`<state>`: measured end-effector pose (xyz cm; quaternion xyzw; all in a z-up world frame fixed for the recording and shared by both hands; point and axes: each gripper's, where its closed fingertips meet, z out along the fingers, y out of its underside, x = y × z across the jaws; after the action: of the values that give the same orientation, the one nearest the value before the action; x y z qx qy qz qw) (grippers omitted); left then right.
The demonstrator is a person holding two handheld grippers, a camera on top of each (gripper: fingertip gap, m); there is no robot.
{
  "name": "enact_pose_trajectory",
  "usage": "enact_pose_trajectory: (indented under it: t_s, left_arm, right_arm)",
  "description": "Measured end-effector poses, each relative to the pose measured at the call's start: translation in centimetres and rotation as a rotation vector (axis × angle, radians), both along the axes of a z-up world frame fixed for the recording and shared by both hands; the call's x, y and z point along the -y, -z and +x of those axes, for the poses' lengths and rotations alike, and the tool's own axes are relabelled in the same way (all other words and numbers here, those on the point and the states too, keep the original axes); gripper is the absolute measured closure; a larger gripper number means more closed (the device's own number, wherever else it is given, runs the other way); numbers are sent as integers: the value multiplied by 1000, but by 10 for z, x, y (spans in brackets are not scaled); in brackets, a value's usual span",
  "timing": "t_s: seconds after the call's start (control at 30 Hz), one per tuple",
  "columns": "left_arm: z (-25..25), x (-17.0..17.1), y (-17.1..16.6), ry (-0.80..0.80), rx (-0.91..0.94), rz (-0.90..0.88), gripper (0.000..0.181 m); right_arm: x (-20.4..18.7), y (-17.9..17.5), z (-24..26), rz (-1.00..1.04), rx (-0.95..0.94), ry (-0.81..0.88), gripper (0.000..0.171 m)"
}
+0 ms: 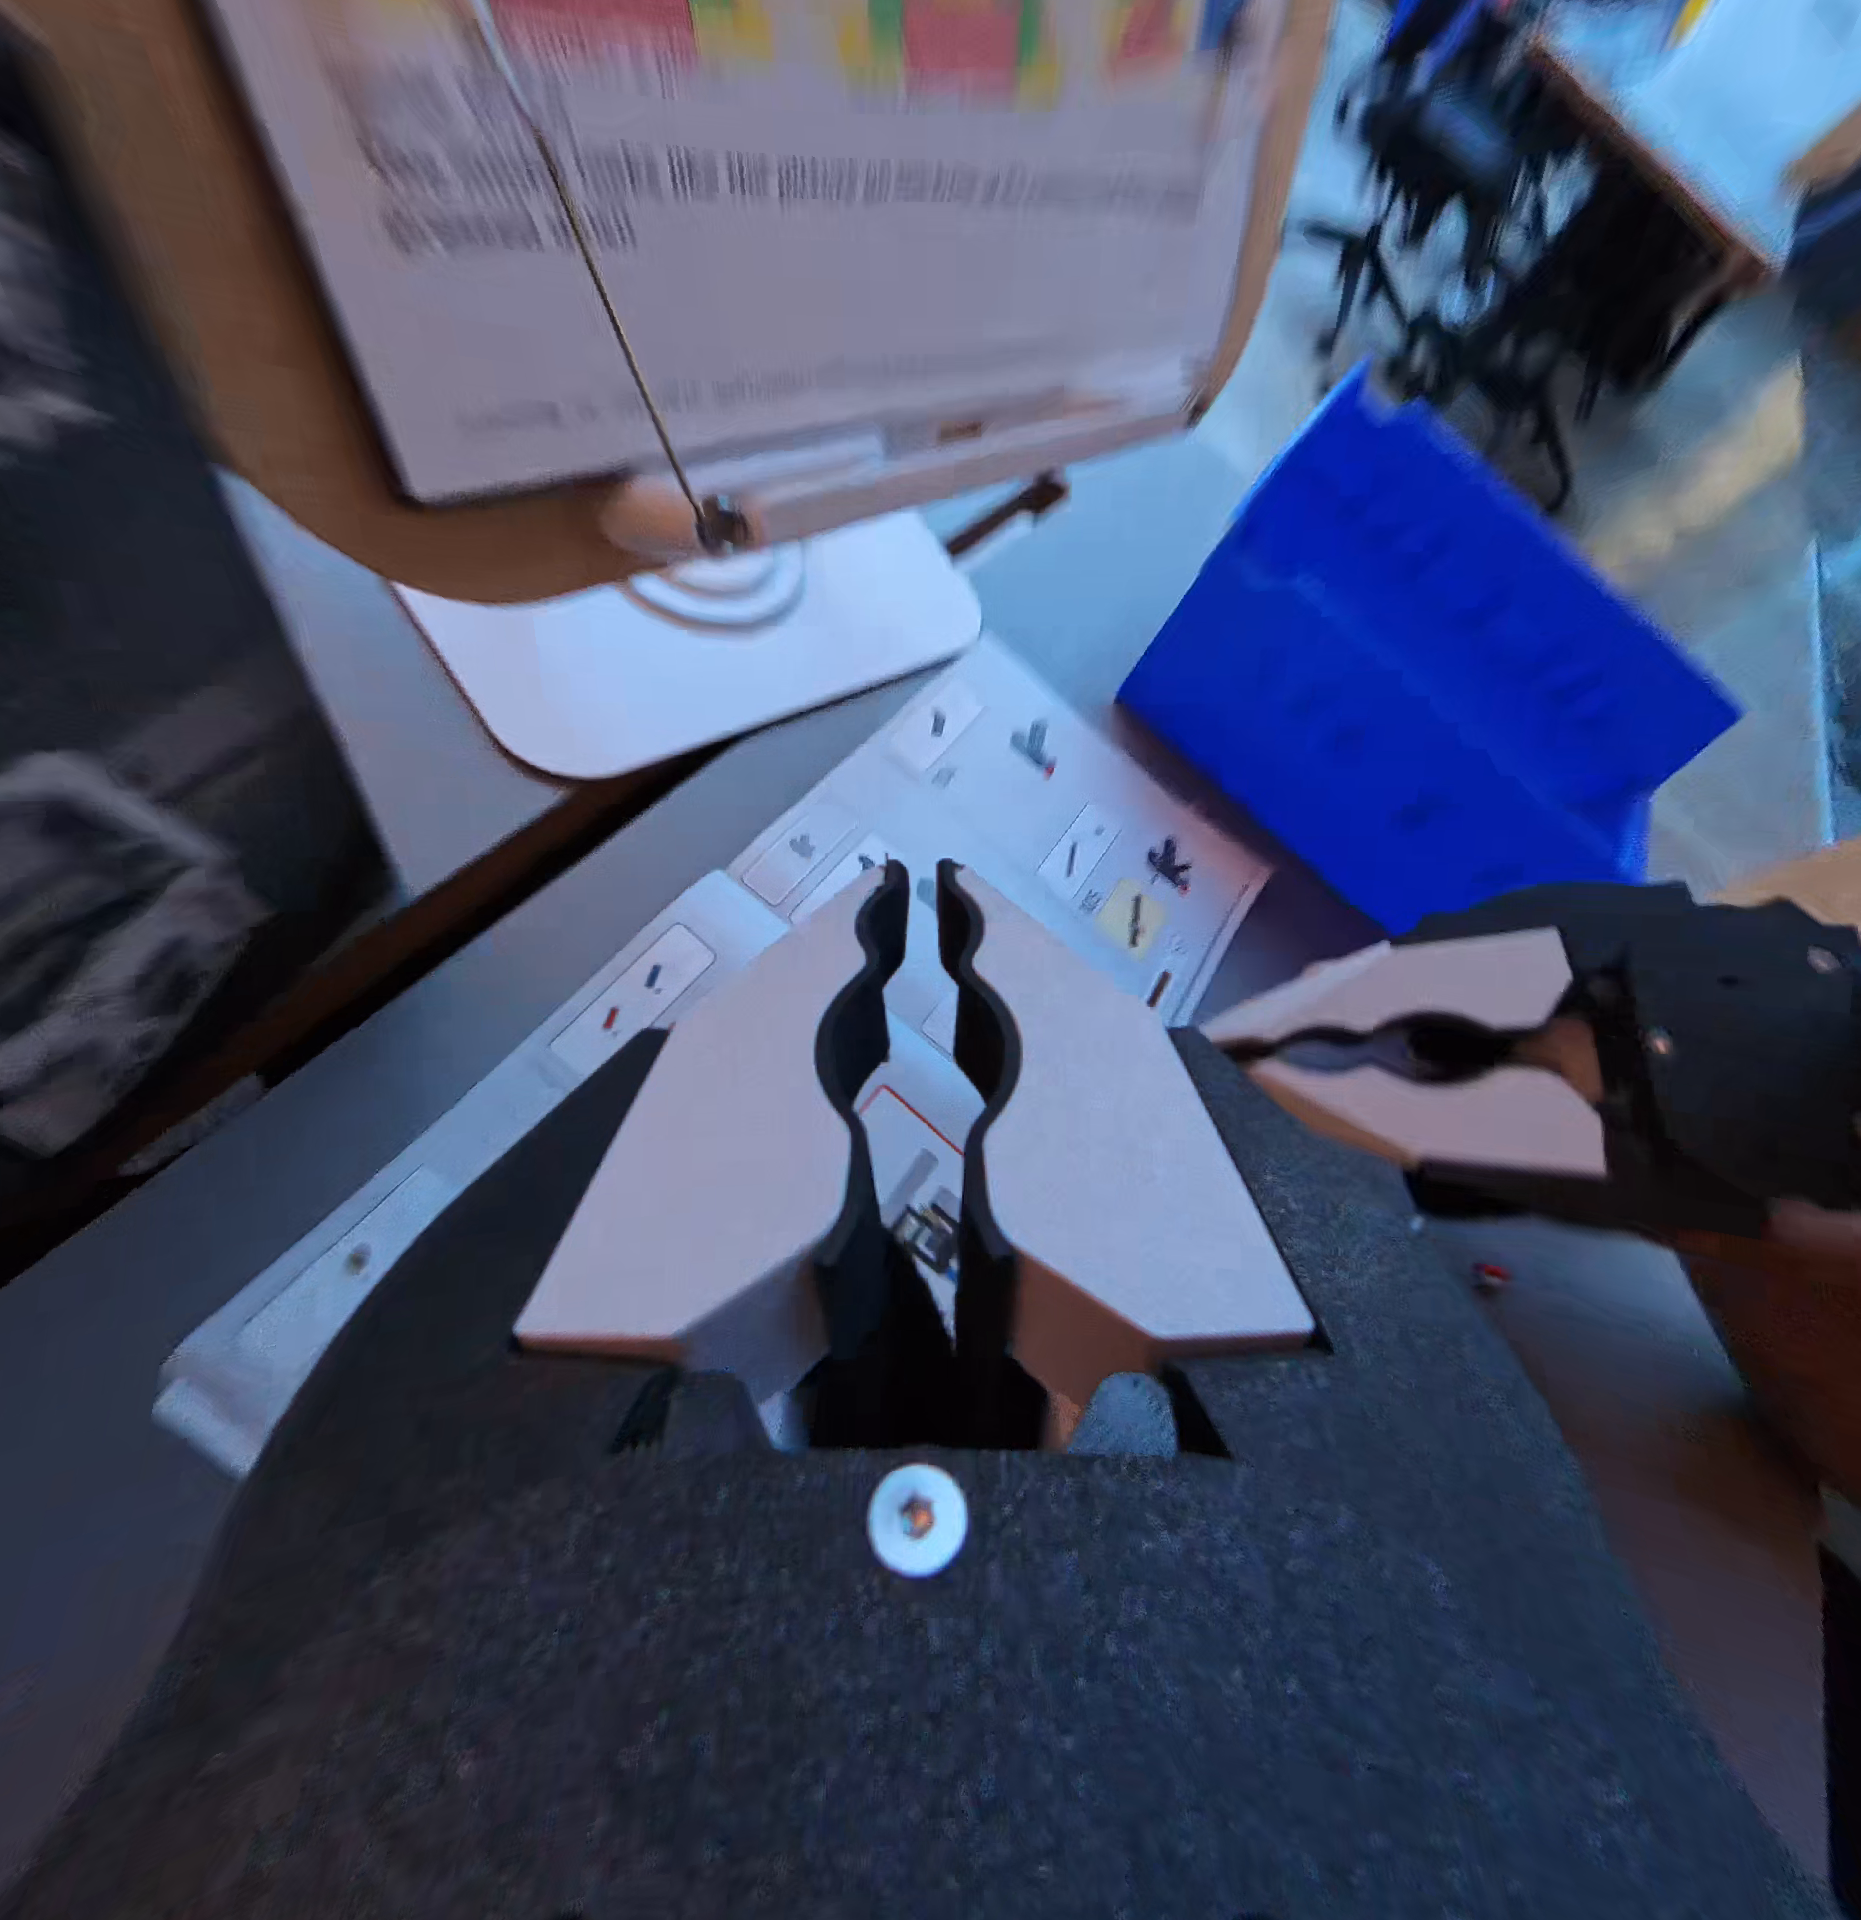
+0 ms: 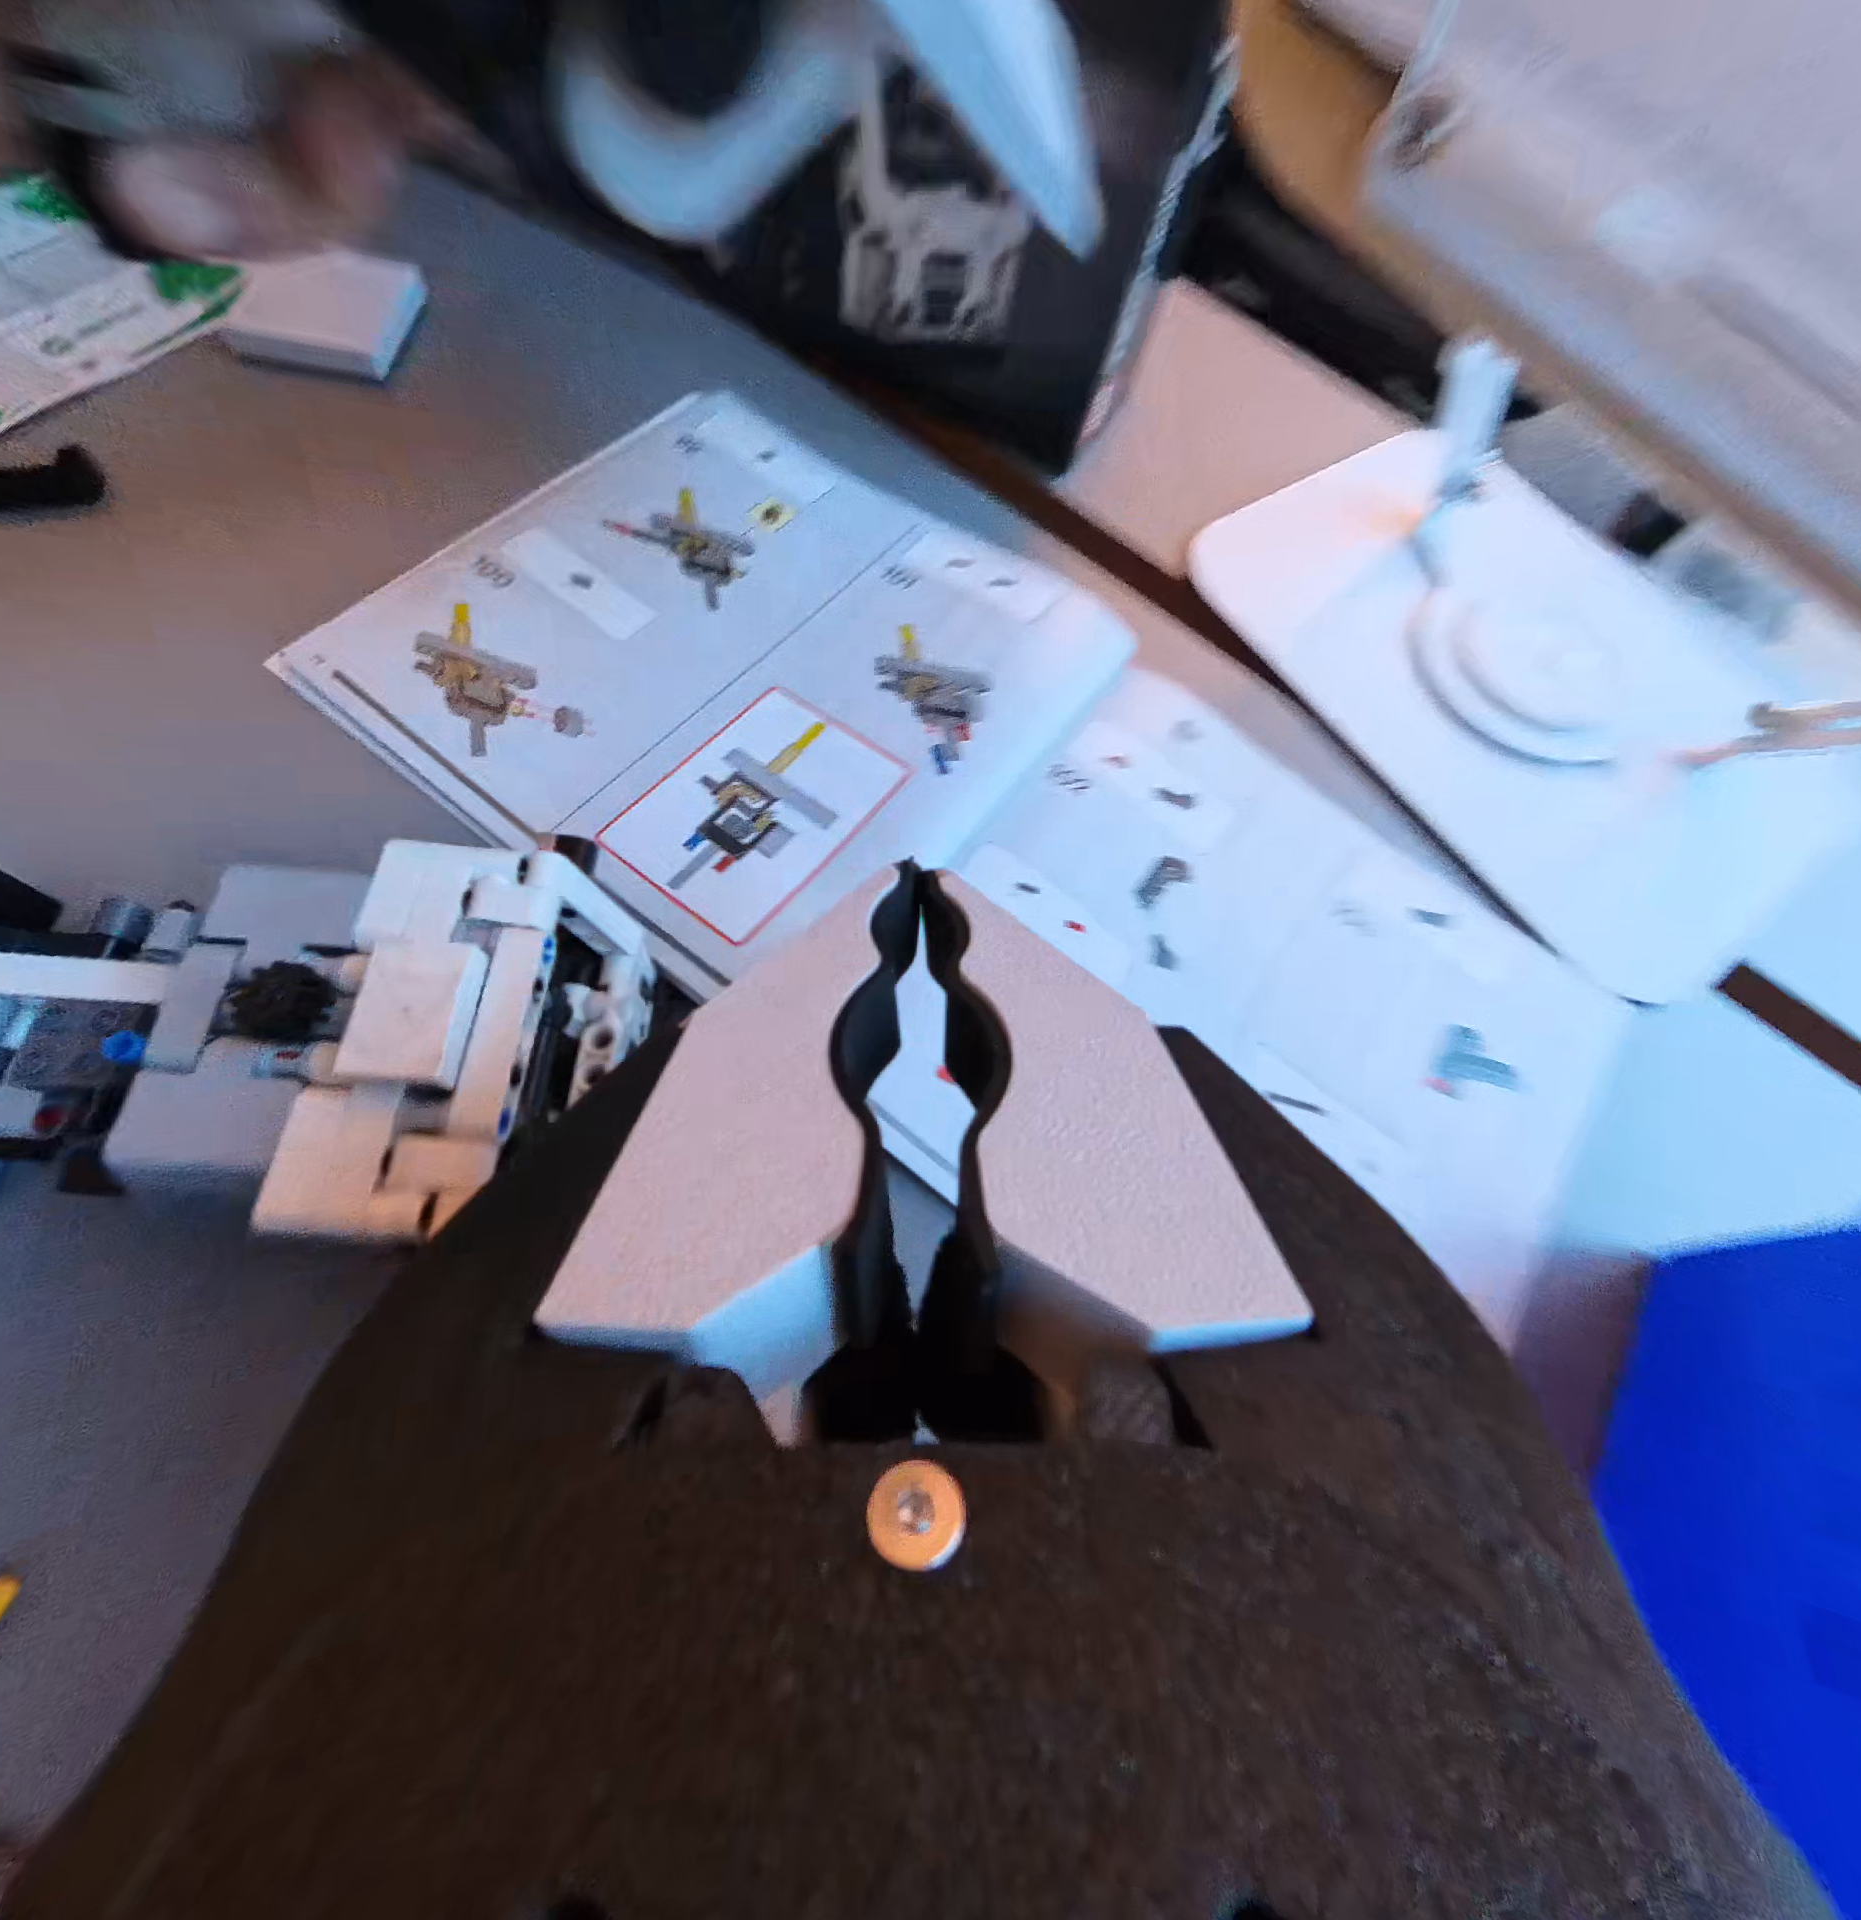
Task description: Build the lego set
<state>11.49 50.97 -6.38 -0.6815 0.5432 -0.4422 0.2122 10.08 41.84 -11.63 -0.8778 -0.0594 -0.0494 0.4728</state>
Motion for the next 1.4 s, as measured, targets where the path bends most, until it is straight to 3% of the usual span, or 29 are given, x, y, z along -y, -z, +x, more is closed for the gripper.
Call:
enact_pose_trajectory:
  t_s: [0.1,0.2,0.43,0.53,0.67,0.9,1.0,1.17,1.3,1.4]
  left_arm:
    - [-71,7,-53,-85,178,86,170]
    - [-148,27,-69,-183,287,166,165]
    - [-268,96,7,-334,266,294,142]
    - [-293,118,32,-407,219,253,148]
    - [-303,138,47,-412,226,141,150]
    - [-302,135,64,-375,190,113,152]
    - [-296,138,64,-353,183,108,154]
    - [-280,153,69,-286,170,113,156]
    - [-257,170,70,-210,164,107,155]
    - [-242,180,67,-169,157,117,155]
  right_arm:
    - [34,-30,-3,78,7,29,168]
    - [70,-39,-19,162,-77,47,159]
    - [132,-6,-49,197,-256,132,119]
    - [143,6,-56,184,-230,165,112]
    - [144,11,-73,168,-236,150,107]
    - [153,11,-75,162,-270,174,108]
    - [184,9,-55,152,-204,288,110]
    - [262,39,-32,-46,-161,484,121]
    - [277,42,-24,-30,-106,541,141]
    - [280,55,-10,-115,-80,566,142]
